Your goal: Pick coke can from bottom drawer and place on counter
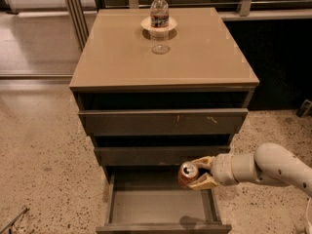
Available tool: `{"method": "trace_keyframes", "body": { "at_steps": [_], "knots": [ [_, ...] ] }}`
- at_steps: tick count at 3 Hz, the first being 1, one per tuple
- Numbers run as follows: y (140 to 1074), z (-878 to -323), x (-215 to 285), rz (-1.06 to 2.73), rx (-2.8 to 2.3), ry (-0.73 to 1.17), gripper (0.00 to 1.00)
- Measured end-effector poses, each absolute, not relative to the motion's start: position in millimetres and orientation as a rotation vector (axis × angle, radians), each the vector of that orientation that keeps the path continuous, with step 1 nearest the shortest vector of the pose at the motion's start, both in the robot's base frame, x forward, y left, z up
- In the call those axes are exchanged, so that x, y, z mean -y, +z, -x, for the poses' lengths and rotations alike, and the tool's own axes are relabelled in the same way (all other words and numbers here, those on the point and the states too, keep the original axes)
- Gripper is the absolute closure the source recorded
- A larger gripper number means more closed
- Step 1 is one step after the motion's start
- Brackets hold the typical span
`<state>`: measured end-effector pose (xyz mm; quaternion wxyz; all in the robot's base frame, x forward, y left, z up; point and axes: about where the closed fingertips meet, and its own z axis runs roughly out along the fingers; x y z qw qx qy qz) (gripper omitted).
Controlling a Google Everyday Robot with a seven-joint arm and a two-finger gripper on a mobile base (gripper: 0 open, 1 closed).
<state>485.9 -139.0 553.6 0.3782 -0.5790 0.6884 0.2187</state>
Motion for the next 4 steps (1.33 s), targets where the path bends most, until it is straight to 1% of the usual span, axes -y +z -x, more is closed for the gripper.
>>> {"method": "trace_keyframes", "body": {
  "at_steps": [1,2,3,4],
  "knots": [
    [601.8,-483.6,137.8,1.461,-1.775,0.597,1.0],
    [681.2,-479.7,133.9,1.452,-1.826,0.649,1.0],
    [767.8,-477.1,130.2,1.504,-1.911,0.642,1.0],
    [781.3,-460.5,125.9,1.534,-1.95,0.697,1.0]
  ]
}}
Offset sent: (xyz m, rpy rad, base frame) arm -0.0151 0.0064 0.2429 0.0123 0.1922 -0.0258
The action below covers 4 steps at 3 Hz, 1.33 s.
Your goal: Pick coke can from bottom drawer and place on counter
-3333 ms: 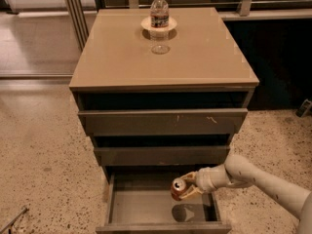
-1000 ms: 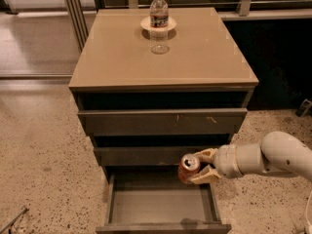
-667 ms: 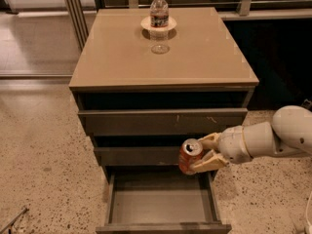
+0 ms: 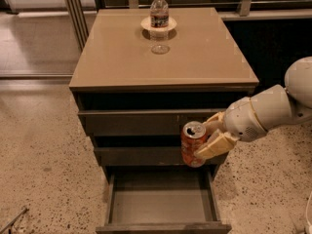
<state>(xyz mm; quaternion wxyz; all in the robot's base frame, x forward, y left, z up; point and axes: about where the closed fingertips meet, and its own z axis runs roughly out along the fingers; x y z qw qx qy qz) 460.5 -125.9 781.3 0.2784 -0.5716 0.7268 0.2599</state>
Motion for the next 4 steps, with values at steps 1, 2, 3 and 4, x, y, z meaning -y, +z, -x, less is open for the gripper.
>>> {"method": "trace_keyframes", "body": {
  "at_steps": [1,2,3,4],
  "knots": [
    [786.9,-465.1,125.5,1.526,-1.956,0.699,1.0],
    [831.1,-477.9,122.0,1.464,-1.97,0.717,1.0],
    [905.1,-500.7,112.0,1.358,-1.906,0.752,1.0],
    [920.6,-506.3,113.6,1.346,-1.881,0.731,1.0]
  ]
}}
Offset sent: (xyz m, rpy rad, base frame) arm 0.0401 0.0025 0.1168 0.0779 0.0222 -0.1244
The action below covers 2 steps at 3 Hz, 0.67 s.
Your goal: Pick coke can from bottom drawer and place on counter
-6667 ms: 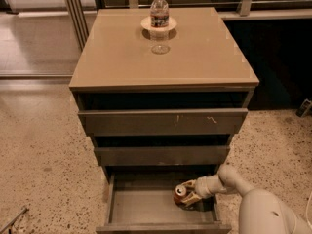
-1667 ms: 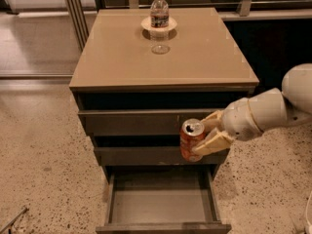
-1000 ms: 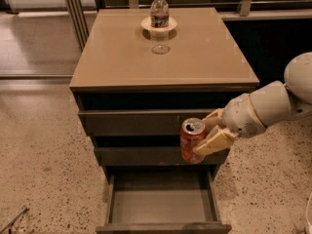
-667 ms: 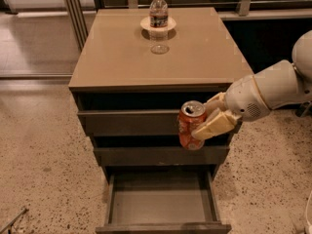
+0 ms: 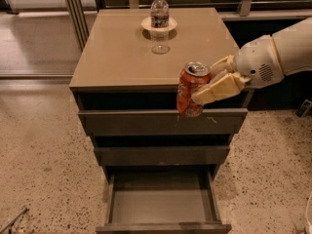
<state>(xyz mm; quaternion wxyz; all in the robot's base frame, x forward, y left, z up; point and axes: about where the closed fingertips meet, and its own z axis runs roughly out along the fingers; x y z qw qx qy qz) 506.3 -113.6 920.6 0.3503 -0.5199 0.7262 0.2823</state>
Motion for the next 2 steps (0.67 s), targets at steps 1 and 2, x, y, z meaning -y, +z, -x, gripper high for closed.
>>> {"method": "trace_keyframes", "body": {
  "at_steps": [1,2],
  "knots": [
    [919.7,-506.1,113.0,1.347,-1.882,0.733,1.0],
    [920.9,-527.5,113.8,1.321,-1.874,0.717,1.0]
  ]
}}
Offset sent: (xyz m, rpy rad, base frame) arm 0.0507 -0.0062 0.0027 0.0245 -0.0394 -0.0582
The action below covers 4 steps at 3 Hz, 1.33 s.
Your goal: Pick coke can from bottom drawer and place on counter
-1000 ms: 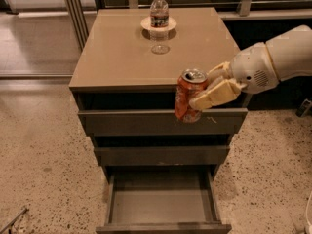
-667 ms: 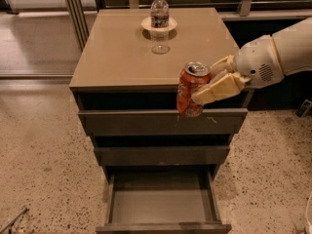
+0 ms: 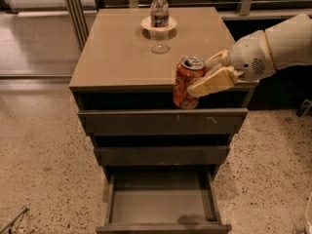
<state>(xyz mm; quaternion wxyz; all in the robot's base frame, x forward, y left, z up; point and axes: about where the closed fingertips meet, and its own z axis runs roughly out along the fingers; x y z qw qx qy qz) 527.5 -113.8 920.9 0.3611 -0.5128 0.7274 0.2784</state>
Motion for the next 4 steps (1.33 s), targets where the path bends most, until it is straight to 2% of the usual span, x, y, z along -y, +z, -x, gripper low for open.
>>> {"method": "trace_keyframes", "body": {
  "at_steps": [4],
  "knots": [
    [926.8,-652.9,115.6,1.306,-1.879,0.557,1.0]
  ]
}}
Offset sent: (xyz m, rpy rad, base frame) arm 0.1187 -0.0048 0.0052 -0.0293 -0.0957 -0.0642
